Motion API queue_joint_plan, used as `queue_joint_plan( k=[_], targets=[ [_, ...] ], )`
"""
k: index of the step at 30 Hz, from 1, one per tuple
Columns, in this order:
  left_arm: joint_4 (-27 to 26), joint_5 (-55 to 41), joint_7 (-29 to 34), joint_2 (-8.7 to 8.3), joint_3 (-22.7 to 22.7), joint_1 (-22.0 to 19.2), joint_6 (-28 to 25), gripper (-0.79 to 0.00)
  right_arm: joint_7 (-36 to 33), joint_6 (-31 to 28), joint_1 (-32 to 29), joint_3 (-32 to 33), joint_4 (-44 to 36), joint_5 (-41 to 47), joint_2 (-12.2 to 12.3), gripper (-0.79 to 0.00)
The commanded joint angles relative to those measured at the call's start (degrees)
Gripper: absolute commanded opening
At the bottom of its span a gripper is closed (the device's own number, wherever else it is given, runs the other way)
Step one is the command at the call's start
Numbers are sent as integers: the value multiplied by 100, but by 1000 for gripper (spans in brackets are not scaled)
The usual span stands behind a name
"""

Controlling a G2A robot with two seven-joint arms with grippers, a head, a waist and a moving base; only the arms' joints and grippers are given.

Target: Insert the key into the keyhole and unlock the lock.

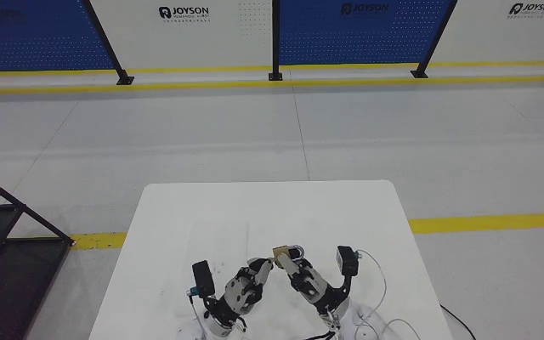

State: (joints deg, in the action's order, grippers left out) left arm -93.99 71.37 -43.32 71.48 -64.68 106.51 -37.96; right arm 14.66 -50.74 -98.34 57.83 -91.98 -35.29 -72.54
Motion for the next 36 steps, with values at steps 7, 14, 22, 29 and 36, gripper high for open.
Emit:
queue_joint_plan(
  k=[7,14,22,29,36],
  targets=[
    [115,908,-618,-26,48,-73,624,-785,-60,31,-120,61,-128,-7,30,-785],
    [172,1585,-931,-66,29,-118,1255,-785,-86,82,-168,86,-182,-5,44,-785],
    [305,2247,-1330,-80,111,-201,2143,-785,-137,126,-185,86,-214,-11,55,-785],
    [358,2847,-1557,-100,109,-304,2976,-785,-172,136,-199,83,-245,-24,65,-785],
    [378,2718,-1725,-108,165,-331,3071,-773,-139,143,-207,111,-270,-18,75,-785]
  ],
)
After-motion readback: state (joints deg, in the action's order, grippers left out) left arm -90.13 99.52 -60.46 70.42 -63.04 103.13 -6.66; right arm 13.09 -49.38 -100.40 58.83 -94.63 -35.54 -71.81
